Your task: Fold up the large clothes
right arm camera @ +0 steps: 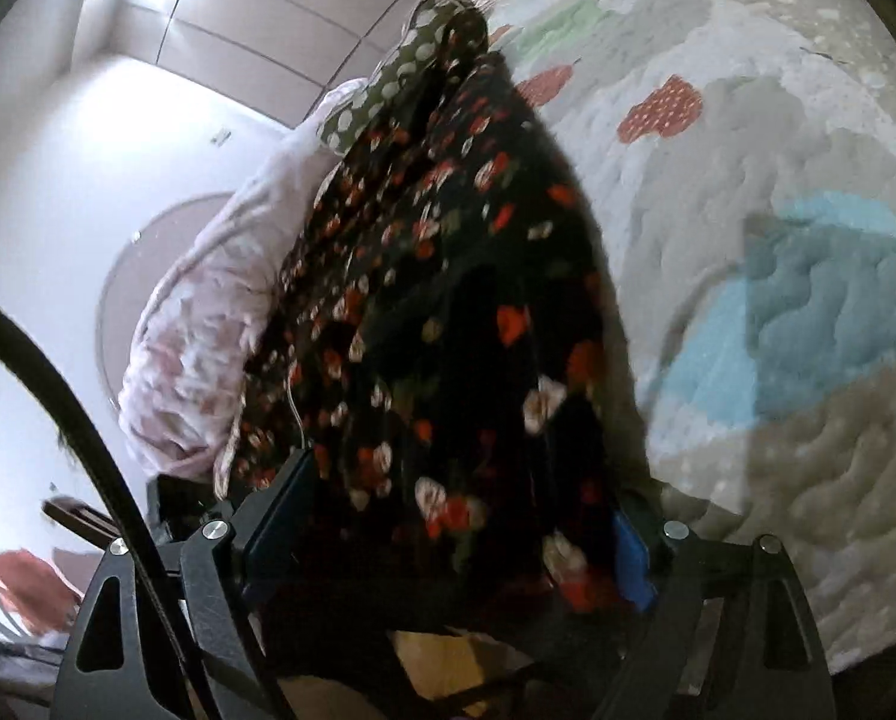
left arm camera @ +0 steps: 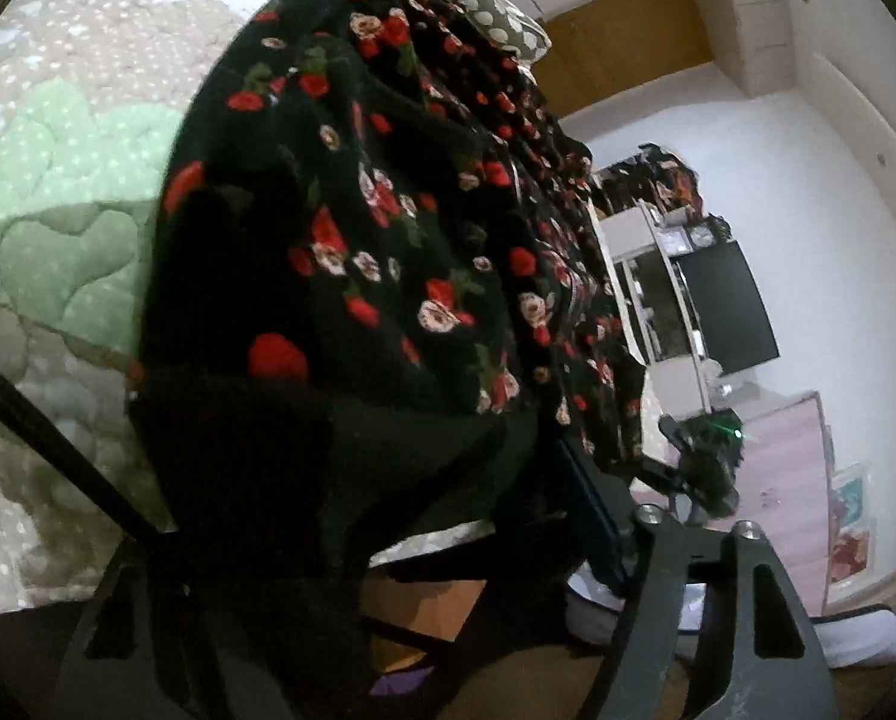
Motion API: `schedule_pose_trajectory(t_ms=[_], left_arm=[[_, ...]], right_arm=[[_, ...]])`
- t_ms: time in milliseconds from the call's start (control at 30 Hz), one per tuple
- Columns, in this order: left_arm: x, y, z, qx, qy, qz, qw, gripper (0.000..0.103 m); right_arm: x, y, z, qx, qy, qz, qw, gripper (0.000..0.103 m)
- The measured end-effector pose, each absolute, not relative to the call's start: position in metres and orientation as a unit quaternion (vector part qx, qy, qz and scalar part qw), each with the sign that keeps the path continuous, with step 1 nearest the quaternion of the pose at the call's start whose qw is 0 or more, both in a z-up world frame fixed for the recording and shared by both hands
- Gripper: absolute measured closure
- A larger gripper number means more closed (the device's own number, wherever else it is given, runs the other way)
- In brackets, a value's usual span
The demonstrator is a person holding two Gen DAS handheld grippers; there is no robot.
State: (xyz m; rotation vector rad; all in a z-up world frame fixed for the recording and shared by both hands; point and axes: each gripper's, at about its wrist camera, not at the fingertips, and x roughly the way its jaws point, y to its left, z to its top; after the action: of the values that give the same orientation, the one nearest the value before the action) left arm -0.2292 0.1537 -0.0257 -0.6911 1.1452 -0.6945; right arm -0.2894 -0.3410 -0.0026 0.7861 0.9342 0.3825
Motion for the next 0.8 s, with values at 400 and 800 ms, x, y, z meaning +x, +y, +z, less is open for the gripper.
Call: schedule_pose_trajectory(t_ms=[400,800], left_arm=[[-0.237,0.174,0.001,-0.327,0.487,-0.296,0.753,0.087],[-0.221,0.194,-0.019,-0.398,0.486,-0.282,0.726,0.047]], right_arm=[[-0.297,-0.338,0.003,0.331,0.452,0.162,0.812,0.047],[-0.291,-0.346,-0.010,0.380,0.439,0.170,0.796,0.044]])
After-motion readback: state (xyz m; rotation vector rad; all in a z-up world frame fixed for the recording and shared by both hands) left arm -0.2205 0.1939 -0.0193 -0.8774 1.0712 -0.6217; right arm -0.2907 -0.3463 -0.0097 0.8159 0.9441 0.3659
